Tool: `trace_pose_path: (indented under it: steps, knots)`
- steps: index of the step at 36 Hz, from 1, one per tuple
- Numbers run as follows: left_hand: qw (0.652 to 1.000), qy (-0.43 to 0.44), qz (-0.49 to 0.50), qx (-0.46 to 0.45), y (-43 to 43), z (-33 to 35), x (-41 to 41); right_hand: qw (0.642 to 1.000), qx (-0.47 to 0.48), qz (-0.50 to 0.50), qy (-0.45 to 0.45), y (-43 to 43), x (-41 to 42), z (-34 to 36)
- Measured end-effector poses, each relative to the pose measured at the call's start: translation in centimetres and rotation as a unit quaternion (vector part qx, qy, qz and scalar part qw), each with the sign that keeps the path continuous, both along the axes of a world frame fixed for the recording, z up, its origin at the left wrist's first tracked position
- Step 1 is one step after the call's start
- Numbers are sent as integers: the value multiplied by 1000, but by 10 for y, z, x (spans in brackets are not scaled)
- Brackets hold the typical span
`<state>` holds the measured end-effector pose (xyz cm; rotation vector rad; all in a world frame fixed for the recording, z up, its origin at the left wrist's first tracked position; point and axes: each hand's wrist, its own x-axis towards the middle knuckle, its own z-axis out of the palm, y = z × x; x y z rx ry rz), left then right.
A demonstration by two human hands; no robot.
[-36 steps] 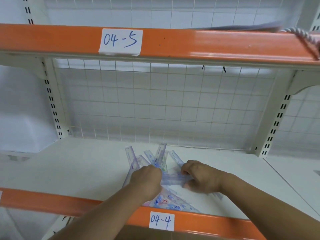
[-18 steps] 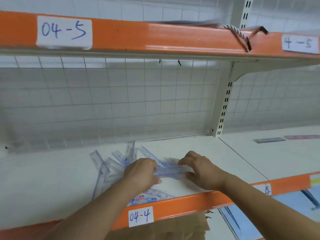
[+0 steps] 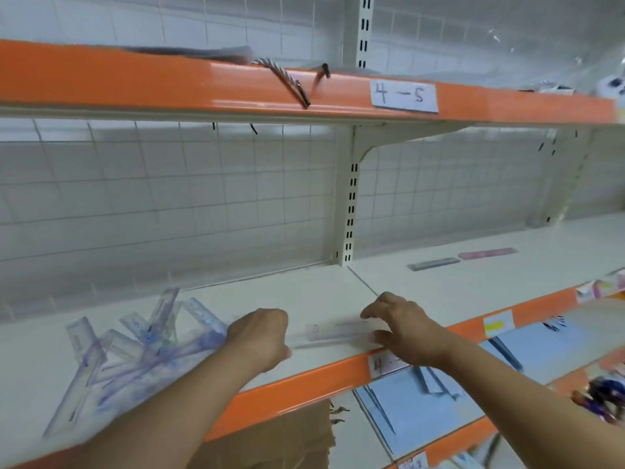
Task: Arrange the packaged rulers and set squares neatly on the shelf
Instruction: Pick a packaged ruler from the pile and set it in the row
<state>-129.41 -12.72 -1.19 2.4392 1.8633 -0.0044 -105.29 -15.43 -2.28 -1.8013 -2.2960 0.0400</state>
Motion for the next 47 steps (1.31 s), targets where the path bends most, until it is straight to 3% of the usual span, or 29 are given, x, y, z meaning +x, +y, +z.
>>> trace_pose_path:
  steps: [21, 47]
  knots:
    - [1000, -6, 16, -2, -32, -2, 247, 1000, -15, 11, 5, -25, 245, 7]
    - [999, 12, -30, 3, 109, -6, 330, 1000, -24, -15, -2, 106, 326, 1]
